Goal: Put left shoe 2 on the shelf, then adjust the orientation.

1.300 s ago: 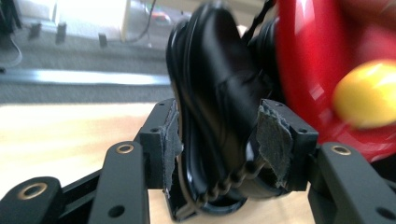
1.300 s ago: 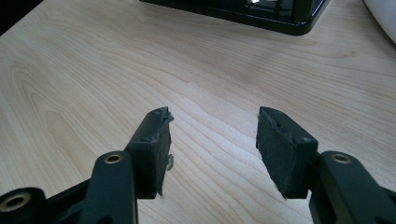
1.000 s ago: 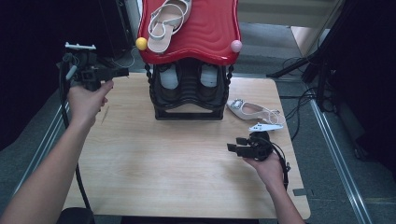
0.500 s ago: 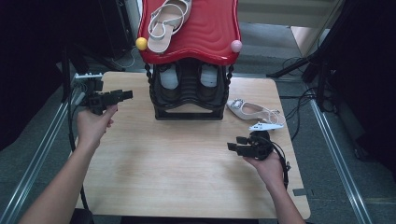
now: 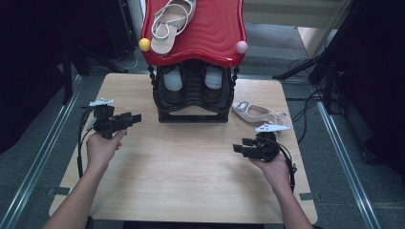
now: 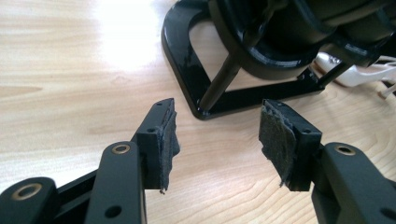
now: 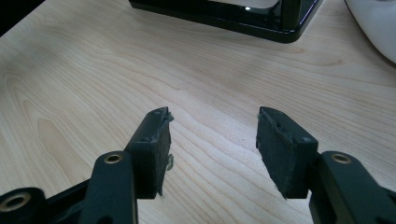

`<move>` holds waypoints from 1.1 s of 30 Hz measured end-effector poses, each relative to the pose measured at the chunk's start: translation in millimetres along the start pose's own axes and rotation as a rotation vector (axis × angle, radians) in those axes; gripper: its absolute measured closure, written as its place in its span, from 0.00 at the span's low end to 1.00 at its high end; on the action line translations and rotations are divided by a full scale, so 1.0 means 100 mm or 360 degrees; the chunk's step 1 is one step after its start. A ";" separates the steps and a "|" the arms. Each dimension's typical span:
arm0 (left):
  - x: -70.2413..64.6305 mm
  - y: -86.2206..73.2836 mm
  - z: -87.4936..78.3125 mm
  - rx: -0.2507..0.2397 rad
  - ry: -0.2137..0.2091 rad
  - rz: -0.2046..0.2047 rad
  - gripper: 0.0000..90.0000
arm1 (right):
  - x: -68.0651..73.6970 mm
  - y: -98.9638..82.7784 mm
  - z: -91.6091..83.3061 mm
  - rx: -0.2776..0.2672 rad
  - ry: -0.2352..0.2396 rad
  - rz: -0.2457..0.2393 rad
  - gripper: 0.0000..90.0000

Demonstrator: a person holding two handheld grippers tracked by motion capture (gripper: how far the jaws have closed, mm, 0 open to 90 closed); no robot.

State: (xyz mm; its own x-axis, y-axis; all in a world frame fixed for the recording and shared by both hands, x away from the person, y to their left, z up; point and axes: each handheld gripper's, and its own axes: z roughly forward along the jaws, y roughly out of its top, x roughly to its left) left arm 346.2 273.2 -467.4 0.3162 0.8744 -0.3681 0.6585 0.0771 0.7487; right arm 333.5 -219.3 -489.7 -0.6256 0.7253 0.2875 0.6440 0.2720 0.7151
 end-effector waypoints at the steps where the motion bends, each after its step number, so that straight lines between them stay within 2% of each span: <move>1: 0.01 -0.02 0.00 -0.0001 -0.0018 -0.0010 0.51 | 0.00 0.00 0.00 0.0001 0.0000 0.0004 0.51; 8: 0.01 -0.13 0.02 -0.0030 -0.0032 -0.0029 0.52 | -0.01 0.01 0.00 -0.0002 -0.0007 0.0006 0.51; 13: -0.02 -0.20 0.02 0.0000 -0.0017 0.0022 0.50 | -0.02 0.01 0.01 -0.0003 -0.0006 -0.0003 0.52; 20: -0.04 -0.21 0.01 -0.0020 -0.0049 0.0013 0.48 | -0.03 0.02 0.01 -0.0004 -0.0011 -0.0008 0.52; 23: -0.03 -0.21 0.00 -0.0028 -0.0033 0.0010 0.47 | -0.04 0.02 0.01 -0.0011 -0.0016 -0.0009 0.53; 27: -0.01 -0.21 0.00 -0.0017 -0.0025 0.0003 0.47 | -0.04 0.02 0.00 -0.0012 -0.0020 -0.0017 0.55; 33: -0.01 -0.22 0.00 -0.0005 -0.0020 0.0016 0.47 | -0.05 0.03 0.00 -0.0011 -0.0003 0.0012 0.64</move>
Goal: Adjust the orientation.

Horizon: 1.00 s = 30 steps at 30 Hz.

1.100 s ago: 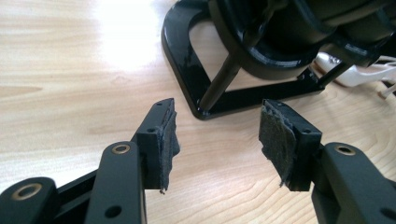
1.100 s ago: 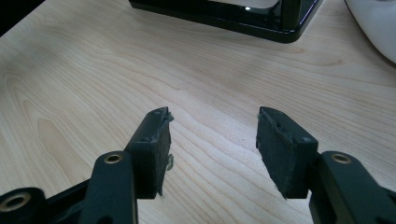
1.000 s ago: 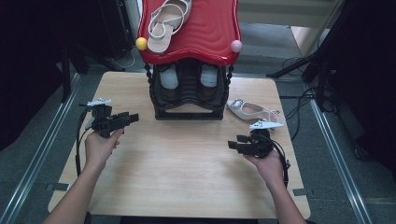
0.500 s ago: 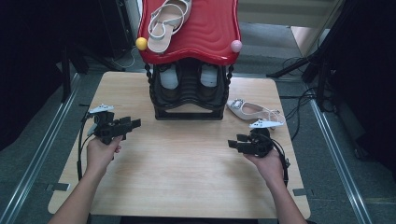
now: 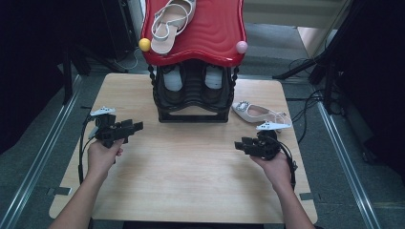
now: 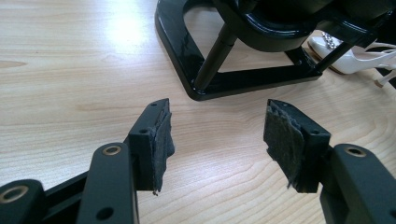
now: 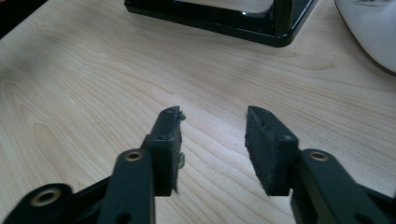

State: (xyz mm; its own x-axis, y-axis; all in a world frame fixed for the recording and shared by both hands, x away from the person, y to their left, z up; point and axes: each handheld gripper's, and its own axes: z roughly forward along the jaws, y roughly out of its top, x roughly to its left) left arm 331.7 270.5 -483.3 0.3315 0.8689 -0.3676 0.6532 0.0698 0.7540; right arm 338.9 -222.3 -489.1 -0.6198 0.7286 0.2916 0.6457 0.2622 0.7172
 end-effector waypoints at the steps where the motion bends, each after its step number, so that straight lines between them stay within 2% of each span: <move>1: 0.00 -0.01 0.00 0.0003 0.0009 0.0001 0.46 | 0.00 0.00 0.00 0.0004 -0.0005 -0.0001 0.67; 5: -0.01 -0.03 0.01 0.0020 0.0034 0.0017 0.47 | -0.03 0.02 -0.02 -0.0011 -0.0027 0.0016 0.80; 11: -0.03 -0.05 0.01 0.0020 -0.0003 0.0007 0.47 | -0.10 0.05 -0.09 -0.0053 -0.0069 0.0043 1.00; 13: -0.03 -0.05 0.00 0.0022 -0.0011 0.0001 0.46 | -0.13 0.08 -0.11 -0.0081 -0.0042 0.0070 1.00; 21: -0.04 -0.06 -0.02 0.0017 -0.0029 0.0005 0.46 | -0.25 0.25 -0.20 -0.0110 -0.0118 0.0075 1.00; 23: -0.04 -0.06 -0.02 0.0022 -0.0038 0.0003 0.46 | -0.33 0.31 -0.22 -0.0116 -0.0149 0.0092 1.00; 26: -0.05 -0.07 -0.02 0.0027 -0.0057 -0.0004 0.46 | -0.44 0.41 -0.23 -0.0108 -0.0234 0.0065 1.00; 30: -0.05 -0.07 -0.01 0.0036 -0.0057 0.0004 0.46 | -0.63 0.52 -0.23 -0.0129 -0.0269 0.0120 1.00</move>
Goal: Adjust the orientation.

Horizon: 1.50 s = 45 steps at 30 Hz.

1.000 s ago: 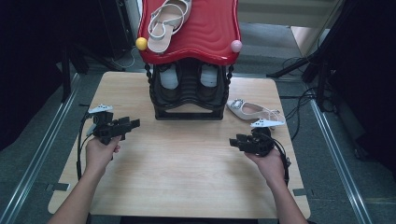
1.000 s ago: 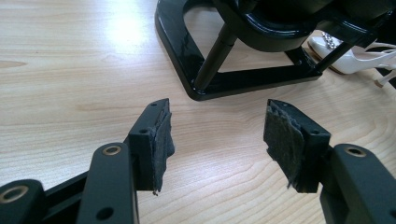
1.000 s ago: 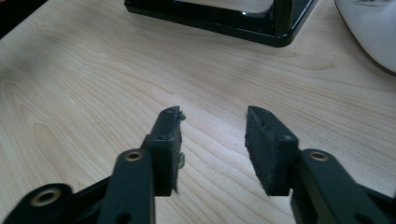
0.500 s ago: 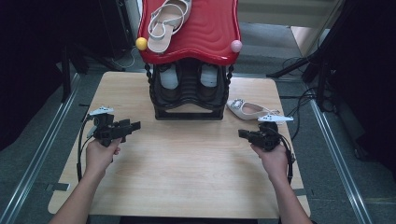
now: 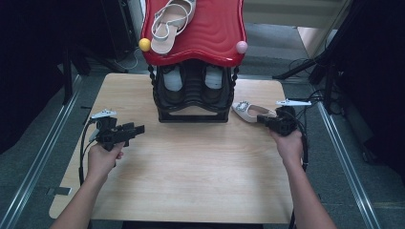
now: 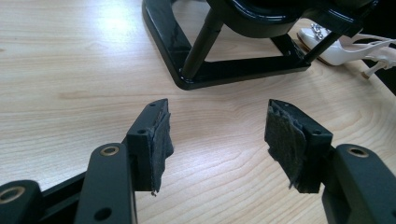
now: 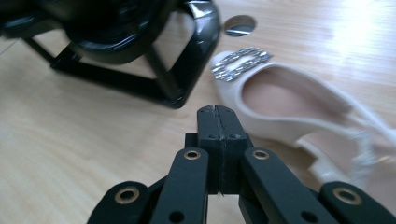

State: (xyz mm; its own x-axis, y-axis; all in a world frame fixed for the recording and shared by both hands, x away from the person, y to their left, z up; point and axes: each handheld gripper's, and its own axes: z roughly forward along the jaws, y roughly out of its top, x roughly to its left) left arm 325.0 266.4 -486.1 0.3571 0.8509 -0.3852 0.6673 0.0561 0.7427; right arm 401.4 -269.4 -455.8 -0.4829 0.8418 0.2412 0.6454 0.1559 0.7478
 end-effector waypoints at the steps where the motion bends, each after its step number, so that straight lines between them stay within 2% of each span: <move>1: -0.01 0.00 0.01 0.0006 -0.0003 -0.0001 0.46 | -0.04 0.02 0.01 0.0001 -0.0008 0.0010 1.00; 4: -0.02 -0.01 0.01 0.0019 -0.0012 0.0019 0.46 | -0.16 0.07 0.04 0.0004 -0.0037 0.0047 1.00; 8: -0.04 -0.01 0.03 0.0028 -0.0011 0.0040 0.46 | -0.29 0.17 0.01 -0.0037 -0.0100 0.0045 1.00; 11: -0.05 -0.01 0.02 0.0011 -0.0019 0.0033 0.46 | -0.41 0.21 0.00 -0.0045 -0.0146 0.0061 1.00; 13: -0.04 -0.01 0.01 0.0005 -0.0025 0.0030 0.46 | -0.51 0.20 0.02 -0.0032 -0.0153 0.0105 1.00; 16: -0.04 0.00 0.01 -0.0001 -0.0030 0.0017 0.46 | -0.60 0.16 0.06 0.0015 -0.0191 0.0119 1.00; 18: -0.04 0.00 0.01 -0.0003 -0.0034 0.0013 0.45 | -0.65 0.12 0.09 0.0038 -0.0183 0.0139 1.00; 20: -0.04 0.00 0.02 0.0004 -0.0035 0.0001 0.45 | -0.66 0.10 0.12 0.0053 -0.0171 0.0141 1.00; 24: -0.05 0.00 0.02 0.0002 -0.0038 0.0003 0.45 | -0.61 0.02 0.22 0.0102 -0.0186 0.0093 1.00; 28: -0.03 0.00 0.01 -0.0001 -0.0034 0.0002 0.45 | -0.59 -0.04 0.23 0.0060 -0.0178 0.0145 1.00; 32: -0.03 0.00 0.01 -0.0006 -0.0035 -0.0009 0.45 | -0.53 -0.06 0.23 0.0095 -0.0189 0.0151 1.00; 38: -0.02 0.01 0.00 -0.0020 -0.0041 -0.0022 0.45 | -0.45 -0.04 0.24 0.0114 -0.0148 0.0195 1.00; 45: -0.03 0.01 0.01 -0.0019 -0.0045 -0.0018 0.45 | -0.34 -0.03 0.30 0.0147 -0.0113 0.0192 1.00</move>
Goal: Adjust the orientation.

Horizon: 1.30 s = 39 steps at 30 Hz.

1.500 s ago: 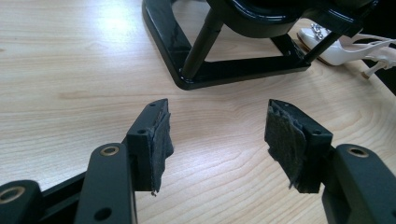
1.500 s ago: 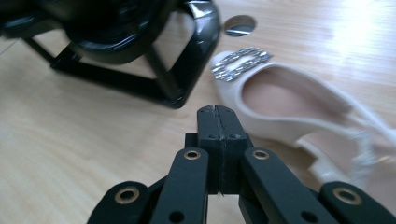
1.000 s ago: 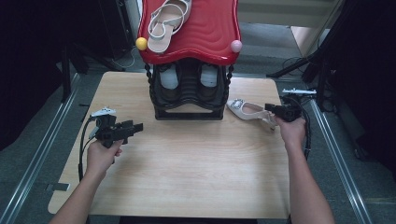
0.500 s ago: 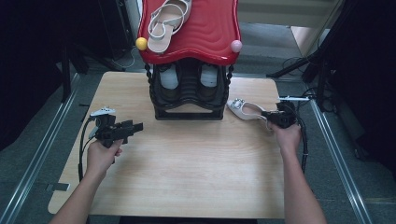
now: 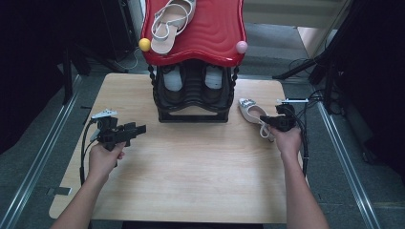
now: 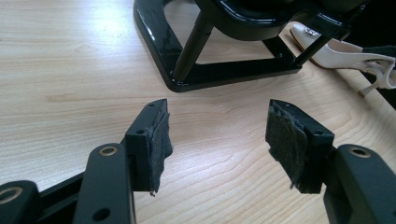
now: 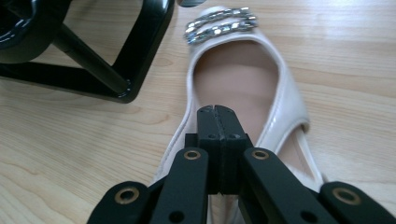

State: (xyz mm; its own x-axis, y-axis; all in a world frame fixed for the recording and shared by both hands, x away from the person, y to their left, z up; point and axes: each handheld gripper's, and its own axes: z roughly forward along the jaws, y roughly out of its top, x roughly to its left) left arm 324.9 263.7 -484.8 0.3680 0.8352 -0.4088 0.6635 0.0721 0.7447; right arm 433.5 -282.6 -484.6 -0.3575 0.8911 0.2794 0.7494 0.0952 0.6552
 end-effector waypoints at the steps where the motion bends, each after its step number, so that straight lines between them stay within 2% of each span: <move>1: 0.00 0.00 0.00 0.0000 0.0004 0.0006 0.45 | 0.01 0.00 0.01 -0.0002 0.0012 0.0005 1.00; 4: 0.00 0.00 0.00 -0.0002 0.0002 0.0003 0.45 | 0.07 0.00 0.06 0.0011 0.0038 0.0017 1.00; 14: 0.00 0.01 -0.01 -0.0001 0.0002 0.0003 0.44 | 0.17 0.00 0.11 -0.0017 0.0010 0.0004 1.00; 21: 0.00 0.01 0.00 0.0003 0.0000 0.0006 0.44 | 0.14 0.00 0.06 -0.0054 0.0013 0.0024 1.00; 29: 0.00 0.01 0.00 0.0005 -0.0003 0.0000 0.44 | 0.14 0.02 -0.01 -0.0088 0.0003 -0.0013 1.00; 36: 0.00 0.02 0.00 0.0005 -0.0001 0.0003 0.44 | 0.18 0.07 -0.13 -0.0159 -0.0013 -0.0034 0.93; 39: 0.00 0.02 0.00 0.0003 -0.0003 0.0002 0.44 | 0.22 0.09 -0.17 -0.0186 0.0002 -0.0034 0.91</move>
State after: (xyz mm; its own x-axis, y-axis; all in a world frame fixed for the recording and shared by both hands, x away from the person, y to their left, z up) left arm 326.3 263.7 -483.9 0.3700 0.8344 -0.4085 0.6642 0.0699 0.7443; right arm 423.1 -269.5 -461.0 -0.3736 0.8889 0.2651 0.6714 0.0619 0.7385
